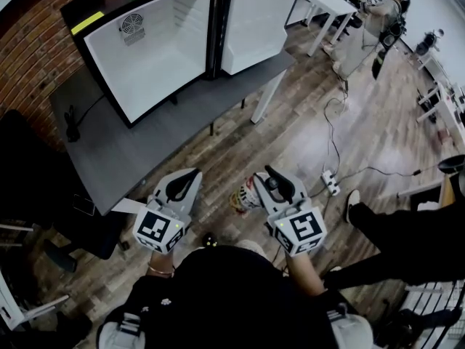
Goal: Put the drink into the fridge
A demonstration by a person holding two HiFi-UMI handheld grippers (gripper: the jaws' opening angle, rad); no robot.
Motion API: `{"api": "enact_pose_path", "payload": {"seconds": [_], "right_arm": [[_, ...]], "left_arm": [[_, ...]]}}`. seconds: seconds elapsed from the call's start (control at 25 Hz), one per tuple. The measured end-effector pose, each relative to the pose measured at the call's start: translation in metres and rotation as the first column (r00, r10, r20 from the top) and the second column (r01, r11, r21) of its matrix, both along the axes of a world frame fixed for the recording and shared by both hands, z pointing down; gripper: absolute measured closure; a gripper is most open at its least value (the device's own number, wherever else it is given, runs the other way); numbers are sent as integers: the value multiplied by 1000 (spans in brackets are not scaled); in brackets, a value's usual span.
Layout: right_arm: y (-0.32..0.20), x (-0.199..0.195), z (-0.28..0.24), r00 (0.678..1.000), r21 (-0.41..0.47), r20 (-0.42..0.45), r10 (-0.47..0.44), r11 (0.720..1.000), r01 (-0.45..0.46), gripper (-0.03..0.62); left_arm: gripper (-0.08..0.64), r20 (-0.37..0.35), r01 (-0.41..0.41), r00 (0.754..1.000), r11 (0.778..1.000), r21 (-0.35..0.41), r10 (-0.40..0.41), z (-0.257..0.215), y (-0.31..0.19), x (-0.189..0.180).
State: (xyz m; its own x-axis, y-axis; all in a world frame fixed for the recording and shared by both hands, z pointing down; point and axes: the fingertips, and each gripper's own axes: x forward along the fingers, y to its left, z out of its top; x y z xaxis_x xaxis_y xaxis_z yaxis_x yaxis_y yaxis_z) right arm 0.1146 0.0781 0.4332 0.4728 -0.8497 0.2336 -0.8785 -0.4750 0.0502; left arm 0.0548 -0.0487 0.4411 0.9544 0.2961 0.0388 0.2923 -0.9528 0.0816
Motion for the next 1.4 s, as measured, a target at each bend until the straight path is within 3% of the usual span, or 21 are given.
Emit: {"api": "enact_pose_path", "payload": {"seconds": [0.32, 0.52, 0.72, 1.4], "right_arm": [[-11, 24, 0, 1000, -1, 14, -18, 1000, 18, 466], [-43, 48, -1, 995, -1, 30, -100, 995, 100, 466], [-81, 78, -6, 980, 37, 9, -199, 979, 199, 466], [-161, 160, 3, 910, 57, 33, -414, 909, 412, 466]], "left_arm": [[557, 14, 20, 1000, 1000, 4, -20, -1, -10, 19], [557, 22, 129, 991, 992, 14, -129, -3, -43, 29], [557, 24, 221, 975, 975, 25, -222, -5, -70, 45], [557, 77, 389, 917, 920, 47, -392, 5, -120, 113]]}}
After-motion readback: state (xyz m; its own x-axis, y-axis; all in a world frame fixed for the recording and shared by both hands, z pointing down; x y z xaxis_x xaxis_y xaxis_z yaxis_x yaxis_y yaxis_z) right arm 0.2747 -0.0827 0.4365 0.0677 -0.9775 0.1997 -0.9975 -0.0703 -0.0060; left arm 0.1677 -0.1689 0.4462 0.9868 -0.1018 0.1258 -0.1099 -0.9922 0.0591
